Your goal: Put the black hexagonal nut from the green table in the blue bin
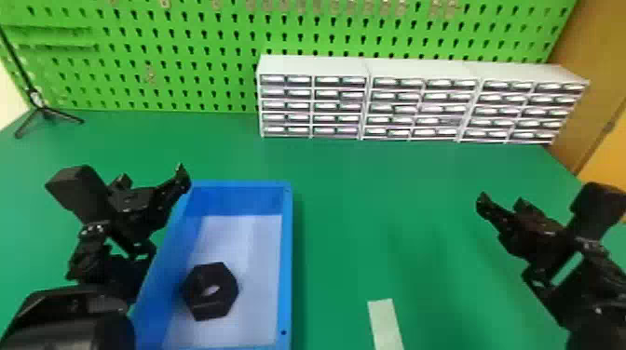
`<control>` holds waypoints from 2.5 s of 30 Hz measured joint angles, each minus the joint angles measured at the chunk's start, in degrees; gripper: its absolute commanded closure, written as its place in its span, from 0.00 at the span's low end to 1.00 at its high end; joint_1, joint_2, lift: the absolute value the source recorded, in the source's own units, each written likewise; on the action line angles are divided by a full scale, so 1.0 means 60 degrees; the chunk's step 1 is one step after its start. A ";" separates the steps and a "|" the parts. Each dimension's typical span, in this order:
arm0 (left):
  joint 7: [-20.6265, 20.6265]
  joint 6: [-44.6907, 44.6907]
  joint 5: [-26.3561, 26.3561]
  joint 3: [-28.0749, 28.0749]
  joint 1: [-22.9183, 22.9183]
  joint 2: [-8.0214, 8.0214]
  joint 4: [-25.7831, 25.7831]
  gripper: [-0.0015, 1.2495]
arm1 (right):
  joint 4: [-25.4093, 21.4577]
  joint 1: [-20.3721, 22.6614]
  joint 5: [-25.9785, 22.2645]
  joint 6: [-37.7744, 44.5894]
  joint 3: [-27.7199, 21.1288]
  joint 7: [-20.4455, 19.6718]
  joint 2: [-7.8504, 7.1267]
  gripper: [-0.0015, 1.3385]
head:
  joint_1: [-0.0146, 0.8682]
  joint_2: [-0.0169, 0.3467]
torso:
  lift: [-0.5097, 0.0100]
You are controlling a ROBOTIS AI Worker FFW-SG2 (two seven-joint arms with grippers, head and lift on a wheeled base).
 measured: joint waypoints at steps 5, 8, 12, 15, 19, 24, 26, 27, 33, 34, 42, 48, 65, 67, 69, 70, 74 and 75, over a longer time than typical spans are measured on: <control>0.0000 0.0005 0.0016 -0.0010 -0.0013 0.0000 -0.0009 0.10 | 0.0061 -0.0124 -0.0132 0.0000 0.0181 0.0000 -0.0223 0.35 | 0.80 0.07 | 0.79; 0.0000 0.0012 0.0030 -0.0009 -0.0047 0.0000 -0.0014 0.10 | 0.0070 -0.0165 -0.0206 0.0000 0.0238 0.0000 -0.0294 0.35 | 0.80 0.07 | 0.79; 0.0000 0.0013 0.0048 -0.0005 -0.0081 0.0000 -0.0026 0.10 | 0.0072 -0.0253 -0.0247 0.0032 0.0294 0.0000 -0.0347 0.35 | 0.80 0.07 | 0.79; 0.0000 0.0015 0.0040 -0.0023 -0.0106 0.0000 -0.0028 0.10 | 0.0073 -0.0311 -0.0276 0.0097 0.0321 0.0000 -0.0372 0.35 | 0.80 0.07 | 0.79; 0.0000 0.0015 0.0014 -0.0069 -0.0150 0.0000 -0.0030 0.10 | 0.0073 -0.0334 -0.0373 0.0140 0.0329 0.0000 -0.0400 0.35 | 0.80 0.07 | 0.79; 0.0000 0.0015 0.0003 -0.0120 -0.0190 0.0000 -0.0024 0.10 | 0.0073 -0.0366 -0.0441 0.0147 0.0321 0.0000 -0.0420 0.35 | 0.80 0.07 | 0.79; 0.0000 0.0013 0.0005 -0.0127 -0.0200 -0.0003 -0.0021 0.10 | 0.0073 -0.0394 -0.0439 0.0147 0.0317 0.0000 -0.0419 0.35 | 0.80 0.07 | 0.79; 0.0000 0.0011 0.0011 -0.0129 -0.0210 -0.0008 -0.0021 0.10 | 0.0073 -0.0412 -0.0435 0.0147 0.0316 0.0000 -0.0416 0.35 | 0.80 0.07 | 0.79; 0.0002 0.0002 0.0031 -0.0120 -0.0256 -0.0014 -0.0022 0.10 | 0.0073 -0.0453 -0.0427 0.0147 0.0332 0.0000 -0.0398 0.35 | 0.80 0.07 | 0.79; 0.0004 0.0002 0.0031 -0.0121 -0.0257 -0.0015 -0.0023 0.10 | 0.0073 -0.0454 -0.0427 0.0147 0.0338 0.0000 -0.0398 0.35 | 0.80 0.07 | 0.79; 0.0021 0.0002 0.0019 -0.0154 -0.0260 -0.0028 -0.0023 0.10 | 0.0073 -0.0470 -0.0425 0.0151 0.0389 0.0000 -0.0408 0.35 | 0.80 0.07 | 0.79; 0.0040 0.0002 0.0015 -0.0157 -0.0261 -0.0045 -0.0023 0.10 | 0.0073 -0.0508 -0.0413 0.0182 0.0413 0.0000 -0.0410 0.35 | 0.80 0.07 | 0.79; 0.0068 0.0002 -0.0027 -0.0178 -0.0216 -0.0090 -0.0019 0.10 | 0.0072 -0.0442 -0.0332 0.0233 0.0420 0.0000 -0.0318 0.35 | 0.80 0.07 | 0.79; 0.0067 0.0002 -0.0027 -0.0177 -0.0214 -0.0091 -0.0019 0.10 | 0.0072 -0.0440 -0.0305 0.0234 0.0418 0.0000 -0.0310 0.36 | 0.80 0.07 | 0.79; 0.0063 0.0002 -0.0027 -0.0177 -0.0213 -0.0093 -0.0019 0.10 | 0.0072 -0.0439 -0.0274 0.0234 0.0420 0.0000 -0.0308 0.35 | 0.80 0.07 | 0.79; 0.0064 0.0002 -0.0027 -0.0177 -0.0213 -0.0093 -0.0019 0.10 | 0.0072 -0.0439 -0.0260 0.0234 0.0424 0.0000 -0.0308 0.35 | 0.80 0.07 | 0.79; 0.0066 0.0002 -0.0027 -0.0182 -0.0211 -0.0092 -0.0019 0.10 | 0.0072 -0.0442 -0.0205 0.0235 0.0451 0.0000 -0.0308 0.35 | 0.80 0.07 | 0.79; 0.0064 0.0002 -0.0027 -0.0185 -0.0211 -0.0091 -0.0019 0.10 | 0.0072 -0.0444 -0.0186 0.0235 0.0458 0.0000 -0.0308 0.35 | 0.80 0.07 | 0.79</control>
